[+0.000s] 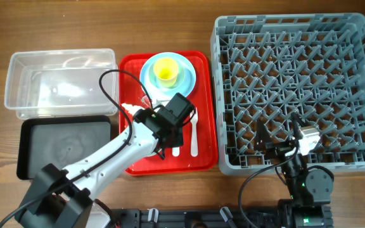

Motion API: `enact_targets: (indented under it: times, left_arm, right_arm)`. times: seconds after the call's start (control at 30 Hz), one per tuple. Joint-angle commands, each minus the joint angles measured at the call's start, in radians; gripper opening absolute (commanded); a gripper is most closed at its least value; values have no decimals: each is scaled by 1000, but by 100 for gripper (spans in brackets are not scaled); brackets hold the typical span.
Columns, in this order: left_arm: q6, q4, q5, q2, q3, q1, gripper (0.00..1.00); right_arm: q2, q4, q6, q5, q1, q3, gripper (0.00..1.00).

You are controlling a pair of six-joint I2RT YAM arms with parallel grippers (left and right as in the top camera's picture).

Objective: Sort waste into correct bins and load items into the dishwasher rack
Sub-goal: 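Grasp the green bowl rim with the left gripper and lift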

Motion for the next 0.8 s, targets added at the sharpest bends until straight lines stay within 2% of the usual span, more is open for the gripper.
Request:
enact_targets:
  times: [0.0, 0.47, 0.6, 0.77]
  left_arm:
    - [-18, 11, -26, -2, -14, -3, 34]
    - [-17, 53, -30, 3, -53, -3, 31]
    - [-17, 69, -134, 3, -59, -2, 31]
    - [-18, 77, -112, 8, -60, -5, 23]
  right_arm:
    - [-4, 7, 3, -5, -6, -1, 100]
    - [-4, 7, 3, -5, -6, -1, 100]
    - [-4, 7, 3, -5, -6, -1, 100]
    - [-4, 7, 3, -5, -6, -1, 100]
